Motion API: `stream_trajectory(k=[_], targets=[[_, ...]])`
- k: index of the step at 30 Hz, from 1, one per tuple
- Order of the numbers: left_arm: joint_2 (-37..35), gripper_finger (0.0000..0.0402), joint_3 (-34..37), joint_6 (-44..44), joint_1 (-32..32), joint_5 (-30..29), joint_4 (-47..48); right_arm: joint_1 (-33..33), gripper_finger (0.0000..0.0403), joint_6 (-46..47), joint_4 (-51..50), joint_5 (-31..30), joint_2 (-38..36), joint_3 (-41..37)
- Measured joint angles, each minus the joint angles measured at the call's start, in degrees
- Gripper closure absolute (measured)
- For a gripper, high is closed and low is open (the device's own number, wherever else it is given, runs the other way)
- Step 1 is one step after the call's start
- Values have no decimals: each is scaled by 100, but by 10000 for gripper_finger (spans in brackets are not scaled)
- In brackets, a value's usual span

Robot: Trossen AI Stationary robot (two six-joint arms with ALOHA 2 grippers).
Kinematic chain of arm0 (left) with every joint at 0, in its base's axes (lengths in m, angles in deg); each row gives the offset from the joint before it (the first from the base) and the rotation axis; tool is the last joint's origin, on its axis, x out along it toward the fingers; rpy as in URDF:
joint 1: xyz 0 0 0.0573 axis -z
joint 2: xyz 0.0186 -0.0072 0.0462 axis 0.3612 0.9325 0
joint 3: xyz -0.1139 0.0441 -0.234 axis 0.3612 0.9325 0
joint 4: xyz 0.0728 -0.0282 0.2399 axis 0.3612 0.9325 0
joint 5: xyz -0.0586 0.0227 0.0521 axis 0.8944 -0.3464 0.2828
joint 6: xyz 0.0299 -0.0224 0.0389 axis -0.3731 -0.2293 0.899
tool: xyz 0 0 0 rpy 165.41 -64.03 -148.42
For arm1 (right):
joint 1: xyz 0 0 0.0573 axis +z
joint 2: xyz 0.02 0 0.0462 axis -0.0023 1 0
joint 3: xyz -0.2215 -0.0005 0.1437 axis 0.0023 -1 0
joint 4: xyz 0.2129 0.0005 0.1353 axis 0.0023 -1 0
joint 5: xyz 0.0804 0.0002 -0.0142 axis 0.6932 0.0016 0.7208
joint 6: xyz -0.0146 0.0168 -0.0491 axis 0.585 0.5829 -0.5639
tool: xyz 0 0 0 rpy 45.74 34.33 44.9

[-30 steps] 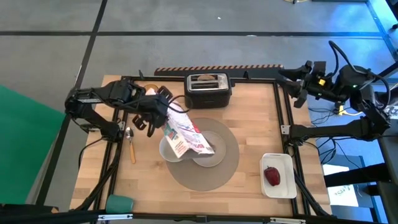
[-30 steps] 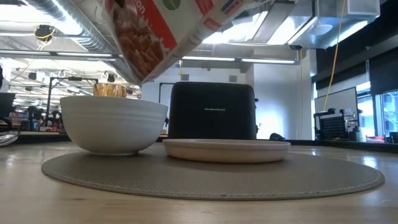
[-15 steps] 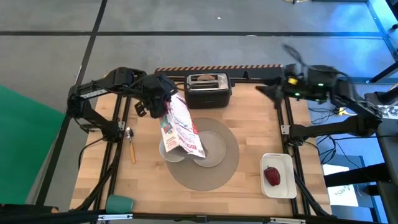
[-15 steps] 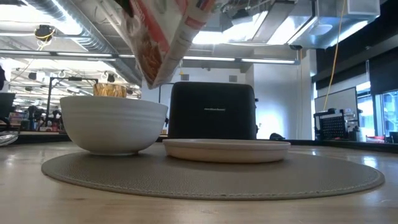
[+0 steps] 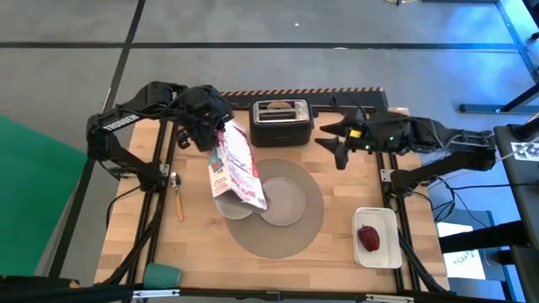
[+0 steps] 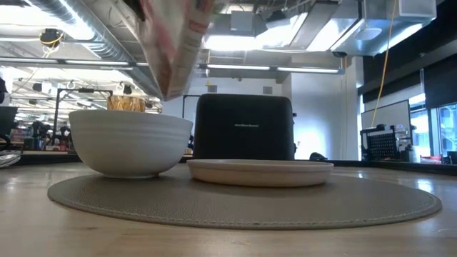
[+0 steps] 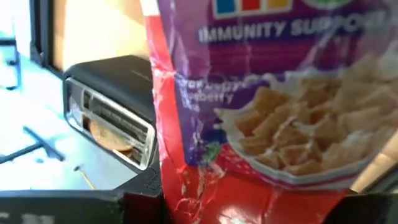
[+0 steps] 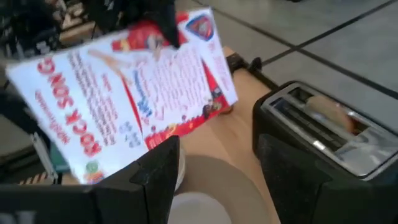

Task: Arrange a breakfast setting
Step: Pour the cereal from the cereal box into the white bowl

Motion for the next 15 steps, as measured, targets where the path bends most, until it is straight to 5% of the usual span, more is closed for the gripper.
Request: stream_trajectory(k=[15], targets=[[65, 243, 7, 379, -426, -137, -20, 285, 194, -151, 184, 368, 1377, 0]])
